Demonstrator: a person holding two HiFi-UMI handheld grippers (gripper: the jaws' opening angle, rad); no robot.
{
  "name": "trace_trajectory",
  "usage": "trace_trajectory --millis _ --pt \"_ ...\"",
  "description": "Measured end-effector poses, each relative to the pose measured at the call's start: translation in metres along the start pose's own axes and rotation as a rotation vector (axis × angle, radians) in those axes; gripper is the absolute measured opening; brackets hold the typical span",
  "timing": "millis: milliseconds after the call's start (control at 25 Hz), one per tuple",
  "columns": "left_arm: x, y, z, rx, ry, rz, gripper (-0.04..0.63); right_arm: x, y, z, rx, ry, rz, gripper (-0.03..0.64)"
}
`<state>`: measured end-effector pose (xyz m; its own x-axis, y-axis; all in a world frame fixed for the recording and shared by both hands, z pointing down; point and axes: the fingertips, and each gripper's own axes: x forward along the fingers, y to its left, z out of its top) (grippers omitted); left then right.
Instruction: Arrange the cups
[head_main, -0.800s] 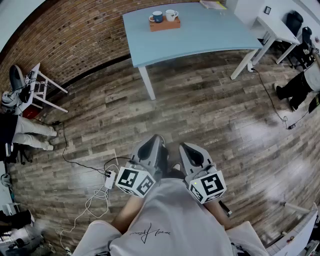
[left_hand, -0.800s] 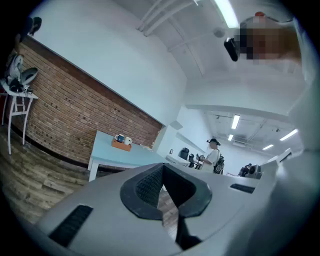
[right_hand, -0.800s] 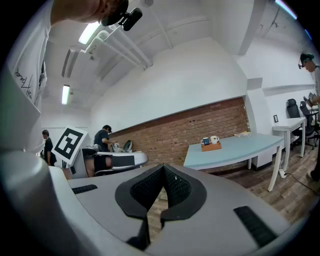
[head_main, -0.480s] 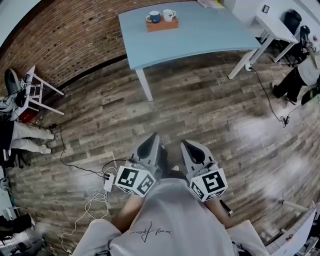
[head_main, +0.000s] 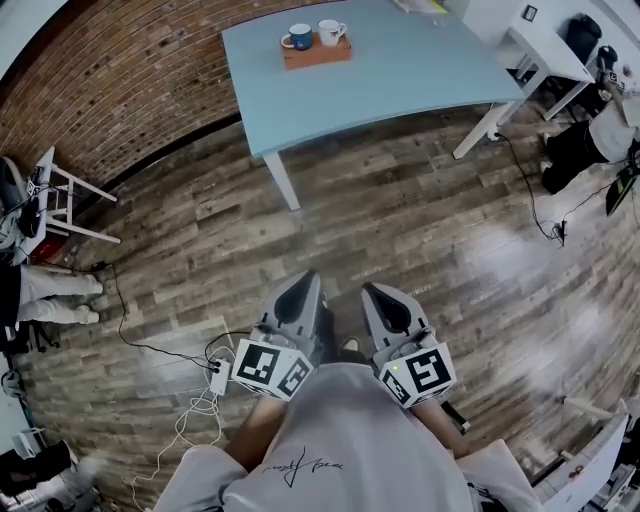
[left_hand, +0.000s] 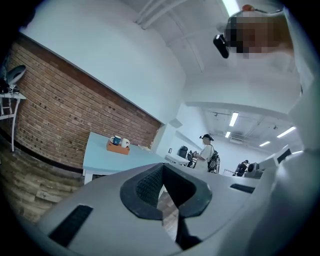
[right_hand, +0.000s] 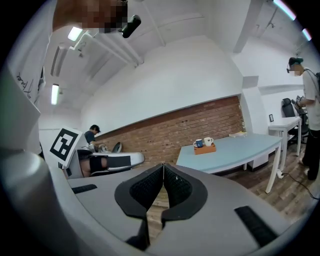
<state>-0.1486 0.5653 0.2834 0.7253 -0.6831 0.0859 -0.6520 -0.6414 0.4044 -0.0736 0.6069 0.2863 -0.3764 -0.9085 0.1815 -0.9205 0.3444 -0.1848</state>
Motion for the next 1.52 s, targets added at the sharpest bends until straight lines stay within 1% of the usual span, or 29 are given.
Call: trace_trajectory --millis 120,280,480,640,800,1000,1120,1280,1440,1520 --pt "0.019 0.008 0.007 -0.008 -0.003 -0.019 0.009 0.015 -0.018 0.003 0.011 0.016 -0.044 0.021" --pt "0.042 0.018 0.02 -0.021 -0.01 -0.078 0.009 0.038 -0.034 0.011 0.025 0.021 -0.056 0.021" --pt "0.059 0.04 0.041 -0.024 -0.018 -0.087 0.009 0.072 -0.045 0.022 0.044 0.028 -0.083 0.021" --pt "0.074 0.063 0.055 -0.026 -0.018 -0.108 0.009 0.103 -0.046 0.037 0.048 -0.009 -0.09 0.021" --pt "0.08 0.08 0.063 -0.032 -0.018 -0.129 0.009 0.117 -0.046 0.049 0.042 -0.055 -0.108 0.021" --pt "0.086 0.096 0.074 -0.03 -0.017 -0.166 0.009 0.132 -0.049 0.059 0.028 -0.071 -0.144 0.021" --pt "0.088 0.104 0.079 -0.043 -0.028 -0.169 0.009 0.138 -0.049 0.061 0.021 -0.062 -0.158 0.021" --pt "0.089 0.112 0.077 -0.066 -0.036 -0.149 0.009 0.139 -0.053 0.06 0.038 -0.064 -0.183 0.021" --pt "0.096 0.115 0.078 -0.046 -0.032 -0.143 0.009 0.146 -0.054 0.064 0.052 -0.068 -0.188 0.021" --pt "0.102 0.118 0.08 -0.038 -0.032 -0.125 0.009 0.151 -0.056 0.066 0.052 -0.074 -0.179 0.021"
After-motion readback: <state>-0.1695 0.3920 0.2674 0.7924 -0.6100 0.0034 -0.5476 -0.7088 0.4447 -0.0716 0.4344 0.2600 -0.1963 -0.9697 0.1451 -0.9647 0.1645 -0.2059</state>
